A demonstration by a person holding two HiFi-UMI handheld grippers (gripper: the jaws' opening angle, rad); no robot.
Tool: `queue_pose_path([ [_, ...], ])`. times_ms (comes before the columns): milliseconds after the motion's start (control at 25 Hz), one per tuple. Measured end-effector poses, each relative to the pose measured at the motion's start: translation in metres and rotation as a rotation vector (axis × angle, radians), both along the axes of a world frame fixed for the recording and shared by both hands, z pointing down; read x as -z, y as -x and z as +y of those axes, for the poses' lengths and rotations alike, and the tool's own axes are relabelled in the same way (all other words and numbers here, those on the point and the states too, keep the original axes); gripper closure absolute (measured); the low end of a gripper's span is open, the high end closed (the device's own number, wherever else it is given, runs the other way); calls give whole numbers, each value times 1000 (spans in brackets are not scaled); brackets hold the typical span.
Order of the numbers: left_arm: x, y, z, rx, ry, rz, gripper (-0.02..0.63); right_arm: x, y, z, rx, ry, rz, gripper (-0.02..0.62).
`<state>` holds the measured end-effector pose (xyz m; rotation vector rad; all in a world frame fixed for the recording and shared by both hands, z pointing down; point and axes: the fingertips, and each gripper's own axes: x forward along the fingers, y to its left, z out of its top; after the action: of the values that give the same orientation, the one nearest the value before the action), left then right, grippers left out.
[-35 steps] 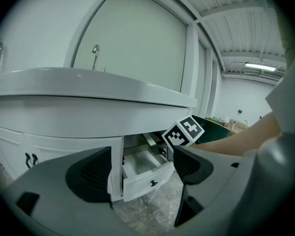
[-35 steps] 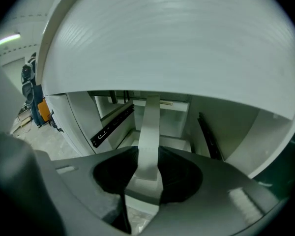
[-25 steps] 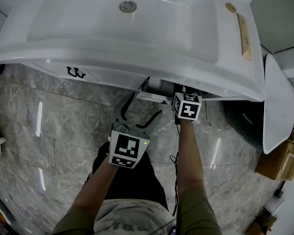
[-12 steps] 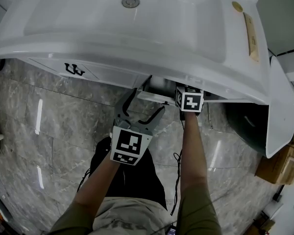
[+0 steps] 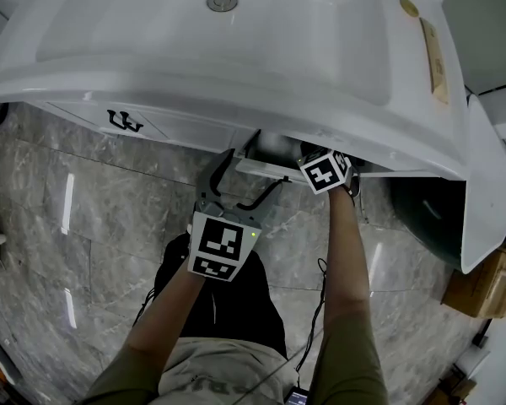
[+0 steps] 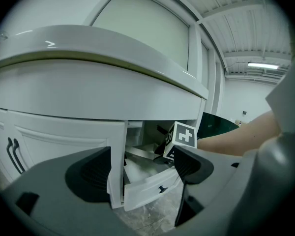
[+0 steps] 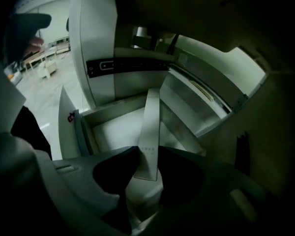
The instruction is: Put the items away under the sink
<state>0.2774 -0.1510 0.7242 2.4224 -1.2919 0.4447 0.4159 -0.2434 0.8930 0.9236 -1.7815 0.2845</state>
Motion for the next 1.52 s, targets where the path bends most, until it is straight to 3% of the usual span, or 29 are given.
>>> queue_pose_path([
  [120,-3,0,-2,-3,-5,-4,225,-11,-4,2,112,33,101,463],
  [320,-11,4,-6,-7,-11,-5,225,-16,-13,3,209,64,170,462],
  [640,-26,-5,4,-95,-16,-27,224,-23,-18,2,422,74,326,462],
  [920,-27,-21,8,-159,-43,-55,222,-36,-23,0,407,154,317,462],
  [1520,-35,-21,-2,-153,-25,-68,221,-57,-31,3,428,232,405,461],
])
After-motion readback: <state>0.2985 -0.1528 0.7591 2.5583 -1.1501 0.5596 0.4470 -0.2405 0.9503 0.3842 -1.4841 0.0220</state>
